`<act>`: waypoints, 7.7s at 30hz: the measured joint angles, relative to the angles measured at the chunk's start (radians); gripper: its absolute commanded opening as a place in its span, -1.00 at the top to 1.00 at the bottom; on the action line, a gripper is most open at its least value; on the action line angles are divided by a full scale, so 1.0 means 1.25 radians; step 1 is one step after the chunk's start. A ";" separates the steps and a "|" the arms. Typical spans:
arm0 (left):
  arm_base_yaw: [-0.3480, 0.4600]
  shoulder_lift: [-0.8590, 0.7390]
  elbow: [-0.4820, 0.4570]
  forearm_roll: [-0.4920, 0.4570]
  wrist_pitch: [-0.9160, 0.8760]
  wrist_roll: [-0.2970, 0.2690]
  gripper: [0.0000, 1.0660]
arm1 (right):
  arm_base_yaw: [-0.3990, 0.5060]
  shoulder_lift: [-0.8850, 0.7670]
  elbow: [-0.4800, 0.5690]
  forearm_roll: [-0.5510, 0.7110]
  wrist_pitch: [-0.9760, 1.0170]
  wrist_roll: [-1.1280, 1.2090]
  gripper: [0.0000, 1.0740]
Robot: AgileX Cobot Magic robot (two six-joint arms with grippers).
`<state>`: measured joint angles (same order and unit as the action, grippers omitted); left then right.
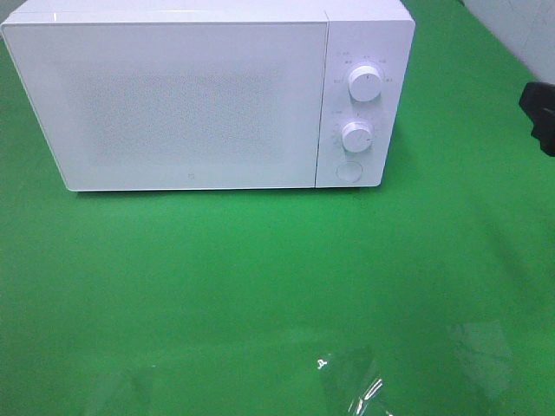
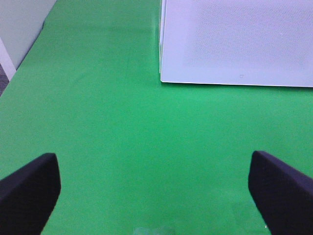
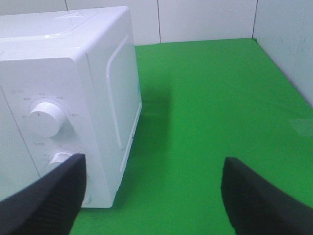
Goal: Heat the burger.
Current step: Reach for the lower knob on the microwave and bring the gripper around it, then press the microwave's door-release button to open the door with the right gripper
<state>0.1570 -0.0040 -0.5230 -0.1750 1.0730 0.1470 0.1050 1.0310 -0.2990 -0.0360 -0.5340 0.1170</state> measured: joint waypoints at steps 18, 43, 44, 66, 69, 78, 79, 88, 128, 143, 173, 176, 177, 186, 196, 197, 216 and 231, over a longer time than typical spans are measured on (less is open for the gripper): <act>0.000 0.000 0.000 0.000 0.000 0.000 -0.81 | 0.318 0.326 0.026 0.467 -0.399 -0.347 -0.38; 0.000 0.000 0.000 0.000 0.000 0.000 -0.81 | 0.609 0.562 -0.122 0.722 -0.537 -0.371 -0.38; 0.000 0.000 0.000 0.000 0.000 0.000 -0.81 | 0.609 0.566 -0.130 0.723 -0.537 -0.372 -0.38; 0.000 0.000 0.000 0.000 0.000 0.000 -0.81 | 0.553 0.700 -0.256 0.722 -0.538 -0.374 -0.38; 0.000 0.000 0.000 0.000 0.000 0.000 -0.81 | 0.549 0.719 -0.270 0.714 -0.538 -0.374 -0.38; 0.000 0.000 0.000 0.000 0.000 0.000 -0.81 | 0.498 0.784 -0.358 0.675 -0.536 -0.372 -0.38; 0.000 0.000 0.000 0.000 0.000 0.000 -0.81 | 0.498 0.784 -0.358 0.675 -0.536 -0.372 -0.38; 0.000 0.000 0.000 0.000 0.000 0.000 -0.81 | 0.473 0.834 -0.425 0.650 -0.517 -0.371 -0.38; 0.000 0.000 0.000 0.000 0.000 0.000 -0.81 | 0.449 0.865 -0.434 0.614 -0.509 -0.345 0.42; 0.000 0.000 0.000 0.000 0.000 0.000 -0.81 | 0.449 0.865 -0.434 0.612 -0.510 -0.299 1.00; 0.000 0.000 0.000 0.000 0.000 0.000 -0.81 | 0.439 0.866 -0.413 0.534 -0.520 1.002 1.00; 0.000 0.000 0.000 0.000 0.000 0.000 -0.81 | 0.439 0.866 -0.412 0.531 -0.522 1.010 1.00; 0.000 0.000 0.000 0.000 0.000 0.000 -0.81 | 0.439 0.866 -0.412 0.531 -0.522 1.010 1.00; 0.000 0.000 0.000 0.000 0.000 0.000 -0.81 | 0.438 0.866 -0.412 0.530 -0.522 0.994 0.97; 0.000 0.000 0.000 0.000 0.000 0.000 -0.81 | 0.440 0.866 -0.414 0.561 -0.522 0.943 0.40; 0.000 0.000 0.000 0.000 0.000 0.000 -0.81 | 0.440 0.866 -0.415 0.565 -0.522 0.936 0.21; 0.000 0.000 0.000 0.000 0.000 0.000 -0.81 | 0.444 0.747 -0.284 0.511 -0.406 0.769 -0.20; 0.000 0.000 0.000 0.000 0.000 0.000 -0.81 | 0.441 0.514 -0.208 0.439 -0.078 0.298 -0.20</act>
<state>0.1570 -0.0040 -0.5230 -0.1750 1.0730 0.1470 0.6560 1.6740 -0.5590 0.5130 -0.6310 0.4890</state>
